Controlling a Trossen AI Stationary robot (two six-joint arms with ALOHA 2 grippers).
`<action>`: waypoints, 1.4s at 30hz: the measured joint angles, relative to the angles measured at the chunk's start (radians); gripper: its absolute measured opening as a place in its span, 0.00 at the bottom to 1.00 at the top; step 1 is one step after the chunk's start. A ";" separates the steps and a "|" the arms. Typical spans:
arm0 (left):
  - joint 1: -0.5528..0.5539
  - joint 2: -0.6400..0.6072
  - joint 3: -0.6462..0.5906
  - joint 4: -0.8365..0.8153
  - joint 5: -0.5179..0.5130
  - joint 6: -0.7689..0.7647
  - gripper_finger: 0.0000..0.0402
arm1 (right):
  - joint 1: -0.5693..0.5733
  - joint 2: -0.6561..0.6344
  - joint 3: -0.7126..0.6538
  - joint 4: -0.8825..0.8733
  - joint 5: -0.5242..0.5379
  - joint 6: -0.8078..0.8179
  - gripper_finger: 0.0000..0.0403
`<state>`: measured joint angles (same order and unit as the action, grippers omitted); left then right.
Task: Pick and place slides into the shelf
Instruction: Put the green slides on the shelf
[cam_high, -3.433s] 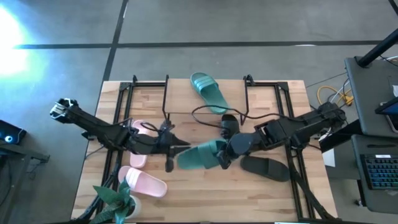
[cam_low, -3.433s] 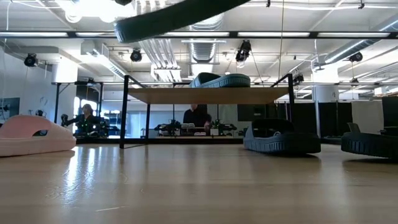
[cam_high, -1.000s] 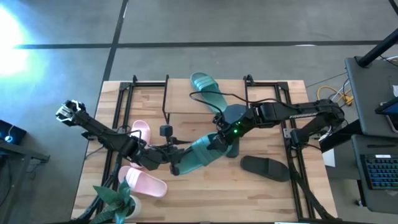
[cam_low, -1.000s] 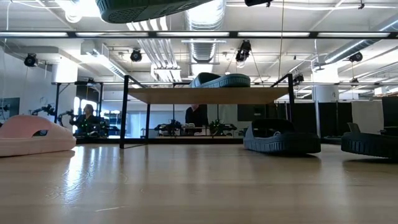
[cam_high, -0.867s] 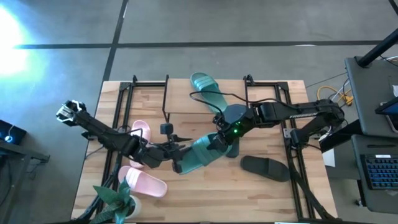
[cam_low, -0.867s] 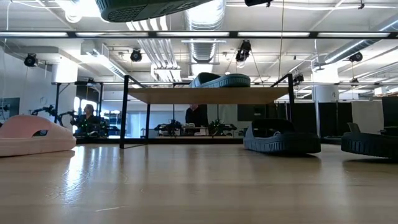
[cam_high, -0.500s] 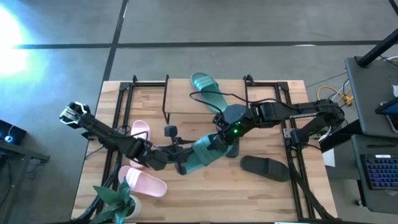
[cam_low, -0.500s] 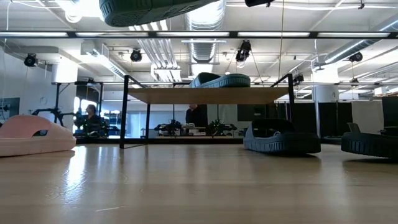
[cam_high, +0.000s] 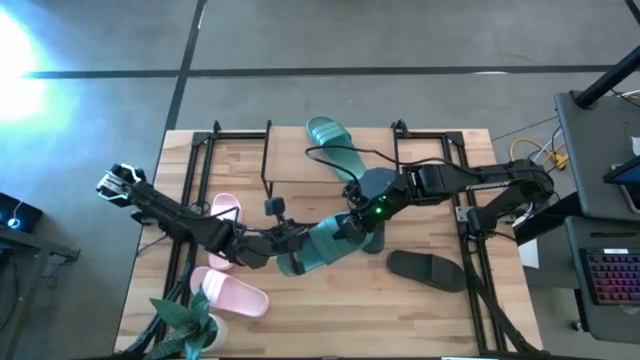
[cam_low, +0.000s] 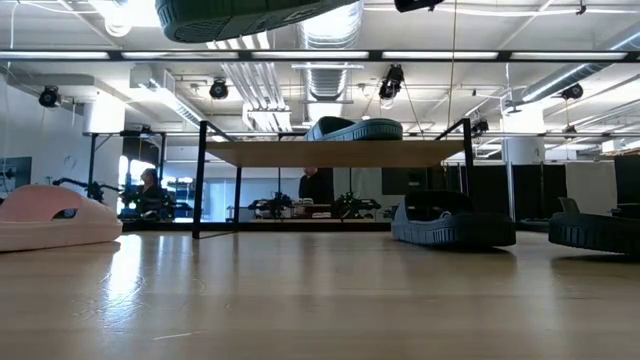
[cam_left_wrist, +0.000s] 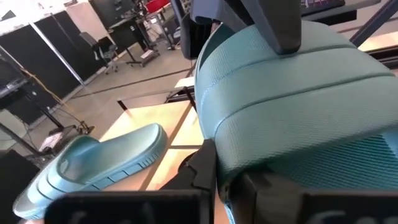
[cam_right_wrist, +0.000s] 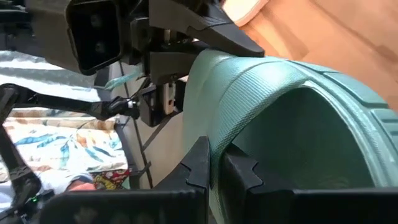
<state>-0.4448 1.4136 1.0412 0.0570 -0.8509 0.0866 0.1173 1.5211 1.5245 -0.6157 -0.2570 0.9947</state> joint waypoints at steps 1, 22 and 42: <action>0.000 0.000 0.000 -0.010 0.003 -0.007 0.01 | 0.000 0.000 0.002 -0.010 0.003 0.000 0.03; -0.002 -0.001 0.001 -0.163 0.068 -0.085 0.00 | 0.000 -0.002 0.004 -0.080 0.005 -0.025 0.09; 0.046 -0.005 0.025 -0.607 -0.135 -0.960 0.00 | 0.050 -0.186 0.005 -0.245 0.610 0.175 0.51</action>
<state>-0.3987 1.4090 1.0664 -0.5500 -0.9861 -0.8736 0.1673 1.3355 1.5299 -0.8607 0.3534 1.1701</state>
